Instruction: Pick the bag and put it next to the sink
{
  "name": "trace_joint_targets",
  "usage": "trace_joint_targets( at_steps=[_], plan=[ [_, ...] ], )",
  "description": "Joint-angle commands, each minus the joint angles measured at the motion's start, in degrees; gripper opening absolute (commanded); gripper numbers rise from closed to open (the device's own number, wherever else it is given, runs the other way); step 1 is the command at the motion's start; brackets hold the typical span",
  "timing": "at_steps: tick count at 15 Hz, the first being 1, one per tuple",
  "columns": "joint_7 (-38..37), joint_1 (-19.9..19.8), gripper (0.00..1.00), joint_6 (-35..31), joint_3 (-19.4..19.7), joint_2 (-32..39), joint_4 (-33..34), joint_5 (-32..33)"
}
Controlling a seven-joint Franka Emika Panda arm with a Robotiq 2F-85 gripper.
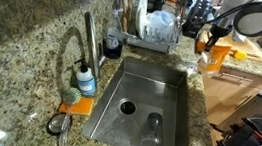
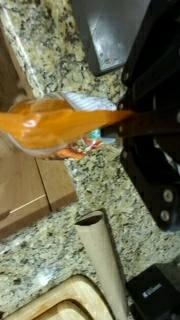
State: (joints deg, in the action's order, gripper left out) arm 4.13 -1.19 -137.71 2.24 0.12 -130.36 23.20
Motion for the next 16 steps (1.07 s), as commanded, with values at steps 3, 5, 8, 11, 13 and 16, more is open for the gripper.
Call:
trace_joint_targets(
  at_steps=[3,5,8,11,13,16],
  plan=[
    [-10.05,4.11,0.0,-4.48,-4.59,-0.12,0.73,11.96],
    [-11.59,4.97,0.0,-4.59,-5.47,0.03,1.65,10.99],
    [-11.33,5.35,0.02,-3.57,-5.69,0.07,1.64,10.31],
    [-9.62,4.69,0.0,-0.38,-5.02,1.02,3.17,3.6],
    [-8.06,4.28,0.0,1.03,-4.45,1.52,3.65,-1.4],
    [-8.58,3.8,0.28,4.73,-3.62,2.2,5.16,-6.46]
  ],
)
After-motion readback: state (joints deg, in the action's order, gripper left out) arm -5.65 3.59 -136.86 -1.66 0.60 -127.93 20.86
